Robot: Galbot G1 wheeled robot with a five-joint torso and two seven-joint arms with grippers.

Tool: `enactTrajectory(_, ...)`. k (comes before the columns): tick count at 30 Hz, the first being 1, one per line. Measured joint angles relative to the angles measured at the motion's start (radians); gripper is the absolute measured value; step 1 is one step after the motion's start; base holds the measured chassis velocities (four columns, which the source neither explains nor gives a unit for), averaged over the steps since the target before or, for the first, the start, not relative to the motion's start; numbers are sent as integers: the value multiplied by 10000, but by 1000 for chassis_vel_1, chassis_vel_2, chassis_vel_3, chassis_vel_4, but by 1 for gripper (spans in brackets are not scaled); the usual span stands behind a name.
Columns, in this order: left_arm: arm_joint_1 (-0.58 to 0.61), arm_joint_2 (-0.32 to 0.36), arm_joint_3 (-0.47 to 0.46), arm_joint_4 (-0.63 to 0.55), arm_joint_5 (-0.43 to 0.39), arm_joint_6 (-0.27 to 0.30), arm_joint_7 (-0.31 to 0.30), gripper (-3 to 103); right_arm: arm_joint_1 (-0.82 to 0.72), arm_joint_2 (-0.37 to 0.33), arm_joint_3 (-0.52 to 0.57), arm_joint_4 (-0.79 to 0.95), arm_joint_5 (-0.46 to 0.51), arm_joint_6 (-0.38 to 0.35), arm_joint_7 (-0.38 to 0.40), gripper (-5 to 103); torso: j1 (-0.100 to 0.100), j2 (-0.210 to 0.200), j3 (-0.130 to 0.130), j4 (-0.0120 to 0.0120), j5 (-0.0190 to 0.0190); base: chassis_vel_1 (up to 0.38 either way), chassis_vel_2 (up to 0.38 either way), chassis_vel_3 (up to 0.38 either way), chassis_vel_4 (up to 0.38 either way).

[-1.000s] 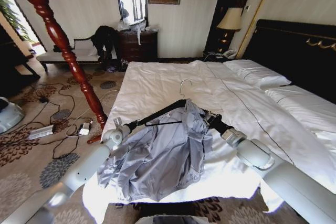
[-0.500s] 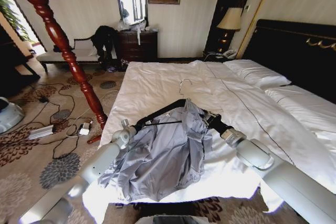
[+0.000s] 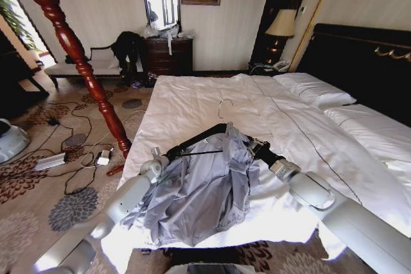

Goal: Pick up the clothes from the bed and hang them on the clothes hanger.

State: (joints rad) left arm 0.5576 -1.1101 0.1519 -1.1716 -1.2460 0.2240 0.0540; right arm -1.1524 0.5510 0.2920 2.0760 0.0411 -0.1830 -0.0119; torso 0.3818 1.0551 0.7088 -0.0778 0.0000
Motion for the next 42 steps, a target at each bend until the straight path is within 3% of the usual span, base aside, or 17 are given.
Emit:
enactTrajectory(3,-46,73,9,-73,-22,-49,-6,0,12,27,-15,-21,-11,0,3,17,0,0,0,-1,0,0,0,0,0)
enactTrajectory(13,184,658,-185,-1039,0,-262,-168,0,-46,136,-43,-128,-59,-45,25,17,0,0,0,-1,-1,0,0,0,0)
enactTrajectory(29,1190,3000,-1095,-6371,-1135,-295,-1006,0,262,117,-149,-1020,-604,-102,24,17,-1,1,-1,-1,0,0,0,0,0)
enactTrajectory(35,1272,3666,-1282,-7939,-1525,-259,-1160,0,380,110,-212,-1293,-676,-157,28,17,0,1,-1,-3,0,0,0,0,0)
enactTrajectory(42,1738,4414,-1829,-8960,-1922,-198,-1076,0,213,-218,-85,-1401,-733,-102,50,17,-1,1,-1,-3,-2,0,0,0,0)
